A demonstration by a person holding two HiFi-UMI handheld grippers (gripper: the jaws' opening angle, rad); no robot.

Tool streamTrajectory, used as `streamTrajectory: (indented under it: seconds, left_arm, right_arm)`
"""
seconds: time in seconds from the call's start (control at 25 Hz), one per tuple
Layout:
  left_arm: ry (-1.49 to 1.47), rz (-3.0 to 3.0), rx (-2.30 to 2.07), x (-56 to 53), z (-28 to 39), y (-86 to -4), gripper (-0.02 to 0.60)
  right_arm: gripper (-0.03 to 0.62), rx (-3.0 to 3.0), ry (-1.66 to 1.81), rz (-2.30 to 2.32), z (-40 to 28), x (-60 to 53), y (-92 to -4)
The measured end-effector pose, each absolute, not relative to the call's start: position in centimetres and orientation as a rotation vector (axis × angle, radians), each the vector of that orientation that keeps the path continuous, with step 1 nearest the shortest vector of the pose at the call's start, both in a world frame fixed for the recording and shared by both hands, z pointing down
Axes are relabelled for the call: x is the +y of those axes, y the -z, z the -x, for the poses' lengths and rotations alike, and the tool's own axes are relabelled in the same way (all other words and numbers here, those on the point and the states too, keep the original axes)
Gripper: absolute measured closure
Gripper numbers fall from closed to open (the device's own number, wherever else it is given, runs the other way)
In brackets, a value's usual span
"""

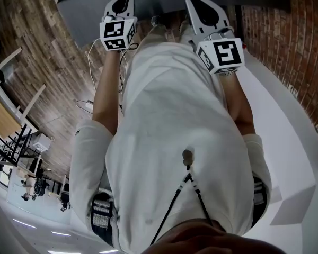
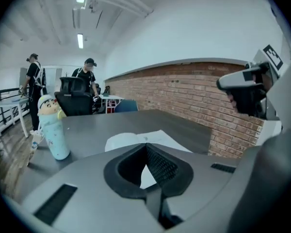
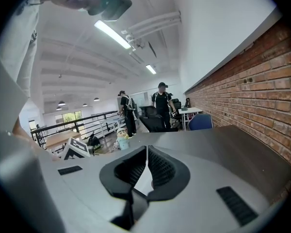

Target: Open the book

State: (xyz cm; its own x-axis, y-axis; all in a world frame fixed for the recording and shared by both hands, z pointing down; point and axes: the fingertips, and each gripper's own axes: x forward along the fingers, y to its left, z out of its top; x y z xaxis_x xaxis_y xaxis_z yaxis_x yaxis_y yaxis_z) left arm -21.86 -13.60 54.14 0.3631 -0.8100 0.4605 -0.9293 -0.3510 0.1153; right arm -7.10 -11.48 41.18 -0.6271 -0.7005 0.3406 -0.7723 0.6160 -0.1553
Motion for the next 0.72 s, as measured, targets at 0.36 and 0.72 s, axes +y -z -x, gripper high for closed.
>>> streamTrajectory:
  seconds: [0.36,0.72]
  left_arm:
    - [-0.218,-2.535,-1.437,-14.3,17.5,-42.2,0.560]
    - [-0.028,-2.683,-1.403,-13.0,14.9,-33.5,0.560]
  right_arm:
    - [0.556,-2.650,-0.354,-1.258,7.3,-11.9,-37.6]
    - [0.556,-2.694,-0.278,-1.310,7.0,-12.3,-34.1]
